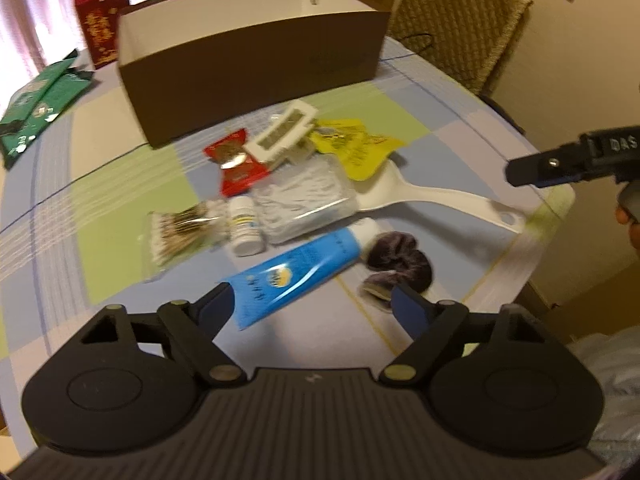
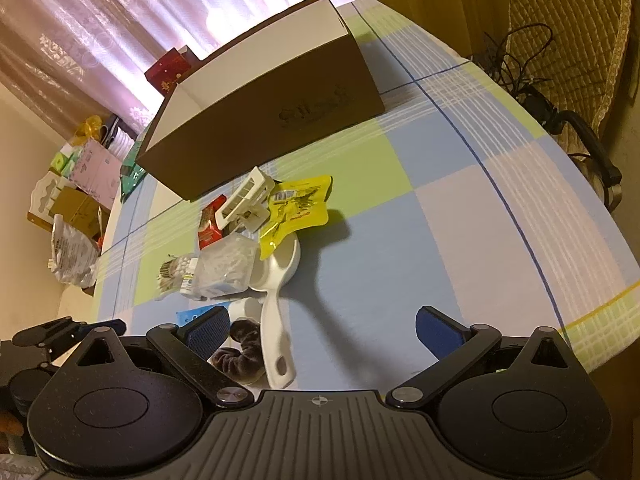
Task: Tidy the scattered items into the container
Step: 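Move the left tool toward the dark velvet scrunchie, then grasp the scrunchie with the left tool while the right tool grasps the white scoop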
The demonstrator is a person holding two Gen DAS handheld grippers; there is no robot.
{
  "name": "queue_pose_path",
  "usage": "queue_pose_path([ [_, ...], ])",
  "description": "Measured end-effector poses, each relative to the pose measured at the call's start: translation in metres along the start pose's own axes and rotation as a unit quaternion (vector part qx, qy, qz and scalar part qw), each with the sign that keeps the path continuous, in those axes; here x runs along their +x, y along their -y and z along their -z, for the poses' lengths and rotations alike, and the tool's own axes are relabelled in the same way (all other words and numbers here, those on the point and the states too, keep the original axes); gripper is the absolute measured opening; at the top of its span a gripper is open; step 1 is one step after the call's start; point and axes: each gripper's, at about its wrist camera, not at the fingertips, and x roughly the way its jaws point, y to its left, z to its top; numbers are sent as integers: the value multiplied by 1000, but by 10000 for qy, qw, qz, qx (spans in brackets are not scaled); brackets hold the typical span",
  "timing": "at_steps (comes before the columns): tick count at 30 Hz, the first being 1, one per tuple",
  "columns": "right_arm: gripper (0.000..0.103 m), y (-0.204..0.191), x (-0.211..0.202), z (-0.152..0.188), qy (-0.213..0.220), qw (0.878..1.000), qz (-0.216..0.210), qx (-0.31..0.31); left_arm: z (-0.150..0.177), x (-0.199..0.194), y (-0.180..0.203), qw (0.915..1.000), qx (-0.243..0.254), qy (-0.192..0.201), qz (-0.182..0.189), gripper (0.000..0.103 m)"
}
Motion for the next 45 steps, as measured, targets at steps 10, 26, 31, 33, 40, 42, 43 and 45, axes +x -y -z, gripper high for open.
queue_pose_path([
  [10, 103, 18, 1, -9, -74, 10000, -13, 53, -4, 41, 25, 9979, 226, -307, 527, 66],
  [26, 103, 52, 19, -24, -443, 9988, -136, 169, -7, 89, 41, 9972, 221, -597, 405, 45],
  [31, 100, 44, 42, -35, -685, 9963, -521, 53, -3, 82, 39, 9981, 86, -456, 394, 21],
  [33, 73, 40, 55, -40, -815, 9942, -701, 40, -1, 75, 39, 9982, 28, -409, 426, 19],
  [40, 46, 25, 100, -59, -1178, 9872, -1069, 82, 7, 42, 29, 9991, -305, -183, 232, 19],
  [42, 43, 20, 113, -63, -1312, 9856, -1058, 94, 6, 33, 24, 9989, -438, -139, 64, 19],
  [43, 43, 17, 117, -65, -1340, 9859, -1007, 25, 6, 29, 21, 9986, -513, -116, -36, 19],
  [45, 31, 10, 126, -67, -1356, 9859, -966, -166, 6, 23, 15, 9977, -649, -71, -183, 19],
])
